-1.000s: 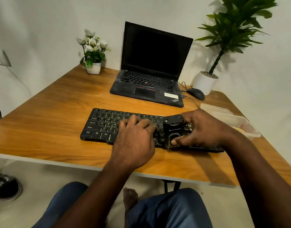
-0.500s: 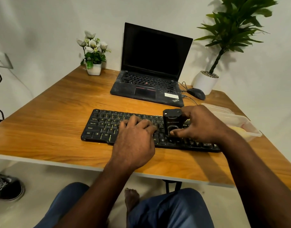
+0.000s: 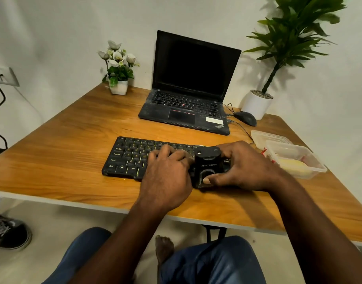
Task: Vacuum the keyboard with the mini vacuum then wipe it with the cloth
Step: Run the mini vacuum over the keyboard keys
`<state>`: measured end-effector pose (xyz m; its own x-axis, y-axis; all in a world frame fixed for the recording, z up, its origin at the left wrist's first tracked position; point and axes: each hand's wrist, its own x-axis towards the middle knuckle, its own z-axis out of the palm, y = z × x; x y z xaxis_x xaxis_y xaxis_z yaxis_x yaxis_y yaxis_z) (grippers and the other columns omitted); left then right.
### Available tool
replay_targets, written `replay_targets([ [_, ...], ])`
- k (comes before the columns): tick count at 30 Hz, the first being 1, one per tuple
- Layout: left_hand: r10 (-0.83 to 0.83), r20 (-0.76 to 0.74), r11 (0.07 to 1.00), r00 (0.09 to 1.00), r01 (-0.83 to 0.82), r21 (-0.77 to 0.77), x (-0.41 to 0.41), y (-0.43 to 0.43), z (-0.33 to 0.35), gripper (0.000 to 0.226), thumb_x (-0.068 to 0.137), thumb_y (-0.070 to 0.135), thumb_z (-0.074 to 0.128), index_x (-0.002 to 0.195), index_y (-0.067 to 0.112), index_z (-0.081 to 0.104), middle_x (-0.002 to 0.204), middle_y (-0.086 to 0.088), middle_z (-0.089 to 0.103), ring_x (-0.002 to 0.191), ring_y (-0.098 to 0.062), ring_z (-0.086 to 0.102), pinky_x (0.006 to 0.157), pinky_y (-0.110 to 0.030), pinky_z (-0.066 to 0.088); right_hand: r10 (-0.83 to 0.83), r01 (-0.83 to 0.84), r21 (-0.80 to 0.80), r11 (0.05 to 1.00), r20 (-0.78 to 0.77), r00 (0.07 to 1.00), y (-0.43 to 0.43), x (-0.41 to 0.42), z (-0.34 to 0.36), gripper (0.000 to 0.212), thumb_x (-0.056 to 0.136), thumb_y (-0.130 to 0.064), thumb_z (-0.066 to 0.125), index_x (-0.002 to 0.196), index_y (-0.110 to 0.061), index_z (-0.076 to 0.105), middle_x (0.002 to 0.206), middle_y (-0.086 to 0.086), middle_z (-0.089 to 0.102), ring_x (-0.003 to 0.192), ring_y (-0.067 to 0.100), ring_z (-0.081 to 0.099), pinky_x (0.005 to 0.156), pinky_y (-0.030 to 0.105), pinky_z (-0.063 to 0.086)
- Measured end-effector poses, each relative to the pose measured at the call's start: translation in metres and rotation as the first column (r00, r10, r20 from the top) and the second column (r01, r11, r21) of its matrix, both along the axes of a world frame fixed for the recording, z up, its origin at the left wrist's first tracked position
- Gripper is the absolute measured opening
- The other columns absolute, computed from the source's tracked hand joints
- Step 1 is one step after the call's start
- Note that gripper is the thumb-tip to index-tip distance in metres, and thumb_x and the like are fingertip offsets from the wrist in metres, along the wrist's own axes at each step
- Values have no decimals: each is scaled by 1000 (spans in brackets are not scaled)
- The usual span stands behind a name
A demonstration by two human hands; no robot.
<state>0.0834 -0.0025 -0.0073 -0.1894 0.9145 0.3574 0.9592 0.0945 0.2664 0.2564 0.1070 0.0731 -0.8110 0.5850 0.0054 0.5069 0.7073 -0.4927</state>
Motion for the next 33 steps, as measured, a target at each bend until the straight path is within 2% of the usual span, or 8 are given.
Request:
replay_targets([
  [3,12,-9,1000,1000,-12,4,-1,0,-2,42,99,33,45,138,32,60,143,14,56,129,-17,38,108,-44,32,-82,87,67,994,-72,994,-5,4,-6,45,73,-39,91,113,-28,72,101,-14,72,93,3,67,79,29,59],
  [7,5,-1,1000,1000,-5,1,1,1,-1,45,98,35,43,141,35,57,143,15,56,130,-17,38,109,-45,32,-4,-8,-109,994,-108,994,-14,20,-13,42,73,-26,92,110,-32,73,100,-19,74,95,-2,68,75,14,53],
  [10,8,0,1000,1000,-8,-5,0,2,-3,47,97,34,40,140,37,59,141,16,57,128,-16,39,108,-46,34,-176,153,-103,983,-278,944,-12,36,-19,43,73,-27,91,110,-36,70,98,-24,74,95,-8,67,74,7,49],
  [15,3,-11,1000,1000,-3,8,-1,3,-5,44,99,31,45,140,37,59,140,17,57,128,-16,39,107,-46,34,-267,238,-148,960,-227,937,-7,66,-23,49,70,-24,93,111,-35,68,99,-18,76,96,-4,69,73,12,52],
  [19,14,0,1000,1000,-14,22,0,4,-6,45,96,32,41,135,35,64,135,14,62,124,-18,43,103,-48,37,-355,386,65,920,-276,893,-7,72,-23,48,72,-29,91,115,-28,71,101,-13,72,94,3,66,74,25,55],
  [26,17,-18,999,1000,-17,29,0,3,-7,43,96,30,46,134,33,65,133,14,63,122,-19,44,100,-47,38,-224,252,59,966,-297,928,-28,49,-44,43,72,-36,88,110,-36,66,100,-19,67,92,-3,64,72,19,56],
  [30,22,-15,999,1000,-21,40,2,3,-7,49,94,33,36,133,33,67,130,14,65,121,-18,45,99,-48,39,-376,420,35,907,-382,844,-27,74,-51,51,72,-26,92,115,-35,65,99,-23,67,91,-10,64,72,11,53],
  [33,28,-36,999,999,-27,27,3,4,-7,51,92,34,36,133,33,66,131,14,65,122,-19,44,100,-48,38,-443,547,90,833,-484,755,-33,78,-57,53,71,-25,92,113,-37,62,98,-12,70,89,2,67,75,18,53],
])
